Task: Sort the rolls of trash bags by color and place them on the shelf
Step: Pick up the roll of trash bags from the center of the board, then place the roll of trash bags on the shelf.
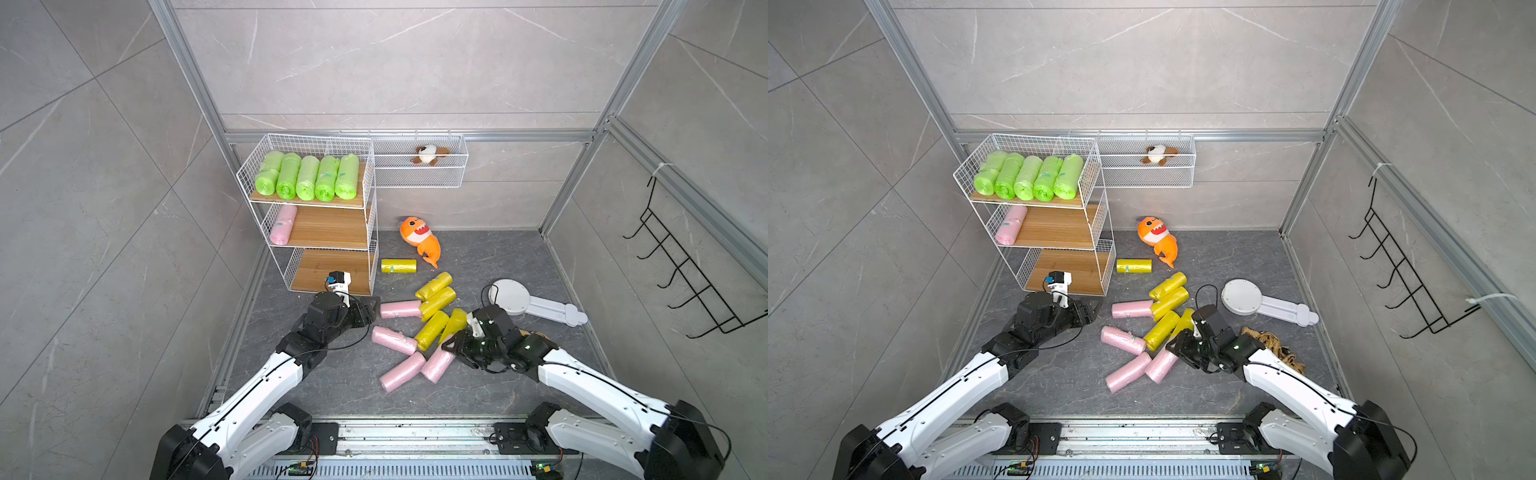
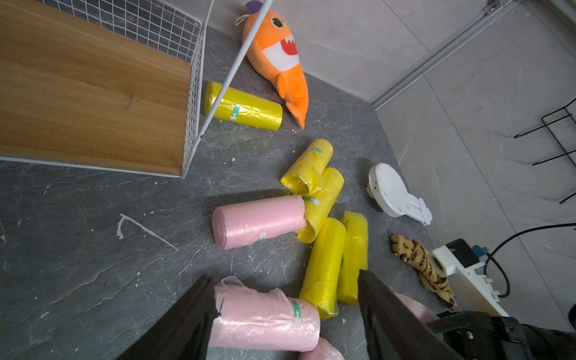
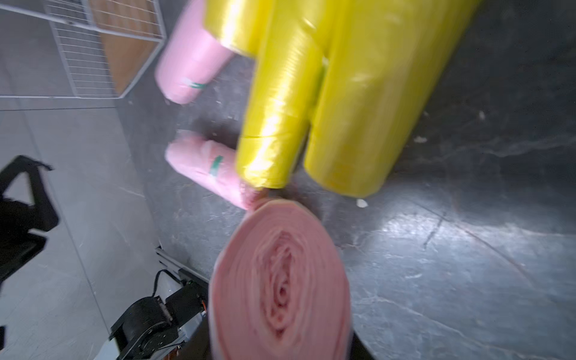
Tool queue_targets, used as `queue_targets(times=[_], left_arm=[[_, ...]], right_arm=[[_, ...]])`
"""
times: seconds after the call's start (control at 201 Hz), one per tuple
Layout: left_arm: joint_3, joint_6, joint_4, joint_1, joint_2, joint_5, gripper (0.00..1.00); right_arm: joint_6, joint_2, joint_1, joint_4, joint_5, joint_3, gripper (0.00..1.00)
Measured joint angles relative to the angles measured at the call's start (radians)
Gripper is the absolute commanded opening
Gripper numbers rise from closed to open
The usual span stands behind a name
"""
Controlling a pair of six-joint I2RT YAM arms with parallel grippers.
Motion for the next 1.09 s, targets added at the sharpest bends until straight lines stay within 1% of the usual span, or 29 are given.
queue_targets(times=[0.085, 0.149, 0.259, 0.363, 0.508, 0.637, 0.791, 0.901, 1.035, 1.095], left_arm=[[0.0, -0.024, 0.043, 0.0, -0.01, 0.024, 0.76], [-0.01, -0.061, 0.113, -0.001, -0.015, 0.053, 0.77], [-0.043, -0.143, 0.25, -0.012, -0.02, 0.105, 0.81], [-0.064, -0.216, 0.357, -0.035, -0.019, 0.141, 0.84], [-0.064, -0.277, 0.466, -0.056, -0.014, 0.178, 0.87], [-0.064, -0.305, 0.533, -0.057, 0.002, 0.203, 0.9], [-0.064, -0.306, 0.575, -0.057, 0.033, 0.212, 0.91], [-0.064, -0.312, 0.615, -0.057, 0.066, 0.225, 0.91], [-0.064, -0.344, 0.725, -0.061, 0.114, 0.275, 0.91], [-0.064, -0.359, 0.768, -0.064, 0.128, 0.293, 0.89]], right_arm=[[-0.041, -0.032, 0.001, -0.024, 0.023, 0.098, 0.41], [-0.061, -0.037, 0.001, -0.019, 0.038, 0.16, 0.41], [-0.072, -0.023, 0.001, 0.049, 0.059, 0.221, 0.41], [-0.069, 0.038, 0.001, 0.137, 0.063, 0.258, 0.41], [-0.05, 0.146, 0.001, 0.257, 0.053, 0.304, 0.41], [-0.031, 0.198, 0.001, 0.325, 0.029, 0.352, 0.41], [0.003, 0.21, 0.001, 0.401, -0.002, 0.385, 0.41], [0.02, 0.214, 0.001, 0.443, -0.023, 0.394, 0.41], [0.038, 0.233, 0.001, 0.476, -0.044, 0.401, 0.4], [0.043, 0.242, 0.001, 0.49, -0.054, 0.401, 0.4]])
